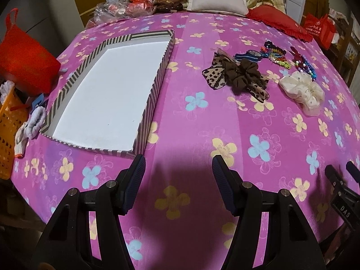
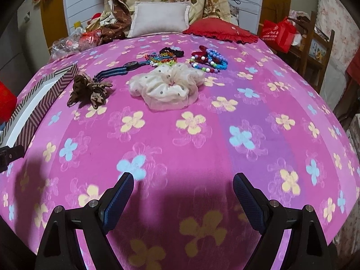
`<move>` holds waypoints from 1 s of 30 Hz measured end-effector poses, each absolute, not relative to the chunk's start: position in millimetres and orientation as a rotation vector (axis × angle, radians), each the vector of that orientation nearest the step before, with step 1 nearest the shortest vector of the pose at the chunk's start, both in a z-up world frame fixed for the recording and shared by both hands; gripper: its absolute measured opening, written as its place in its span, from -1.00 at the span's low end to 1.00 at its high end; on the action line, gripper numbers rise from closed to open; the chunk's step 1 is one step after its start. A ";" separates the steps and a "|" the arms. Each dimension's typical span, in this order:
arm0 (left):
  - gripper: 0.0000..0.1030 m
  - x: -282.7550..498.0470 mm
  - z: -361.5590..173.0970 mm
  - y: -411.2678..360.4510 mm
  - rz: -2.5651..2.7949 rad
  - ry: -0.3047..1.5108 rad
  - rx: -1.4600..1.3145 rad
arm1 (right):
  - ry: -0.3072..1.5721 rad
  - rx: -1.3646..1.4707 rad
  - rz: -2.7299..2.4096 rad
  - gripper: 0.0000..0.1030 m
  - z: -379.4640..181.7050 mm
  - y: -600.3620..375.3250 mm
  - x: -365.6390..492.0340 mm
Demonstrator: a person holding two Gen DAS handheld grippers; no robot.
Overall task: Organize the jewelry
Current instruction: 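Reach the left gripper to the brown leopard-print bow scrunchie, then grasp the brown bow scrunchie with the left gripper while the right grasps the cream scrunchie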
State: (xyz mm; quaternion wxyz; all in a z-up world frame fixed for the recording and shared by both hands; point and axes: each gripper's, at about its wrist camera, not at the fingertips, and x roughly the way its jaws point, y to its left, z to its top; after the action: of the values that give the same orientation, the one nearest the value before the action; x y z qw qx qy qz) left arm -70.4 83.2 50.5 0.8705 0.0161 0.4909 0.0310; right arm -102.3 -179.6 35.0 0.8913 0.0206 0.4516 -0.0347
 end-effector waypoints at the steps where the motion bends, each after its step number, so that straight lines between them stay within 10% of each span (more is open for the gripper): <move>1: 0.20 -67.9 51.0 83.1 0.057 1.027 0.031 | 0.933 0.048 -0.068 0.71 38.5 -182.1 -96.2; 23: 0.30 85.7 42.8 34.7 -0.308 1.076 -0.126 | 0.994 0.240 -0.064 0.71 23.5 -231.7 53.6; 27: 0.28 98.2 25.3 29.4 -0.295 1.122 -0.135 | 0.996 0.207 -0.089 0.36 15.3 -227.5 62.6; 30: -0.58 100.0 20.4 33.8 -0.272 1.129 -0.162 | 0.994 0.171 -0.076 -0.17 17.0 -220.3 65.2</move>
State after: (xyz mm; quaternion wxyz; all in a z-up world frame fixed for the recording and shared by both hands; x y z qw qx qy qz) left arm 100.0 33.8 20.4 0.8331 -0.0767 0.5326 -0.1284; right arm 65.2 -220.3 17.0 0.8749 0.0821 0.4759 -0.0366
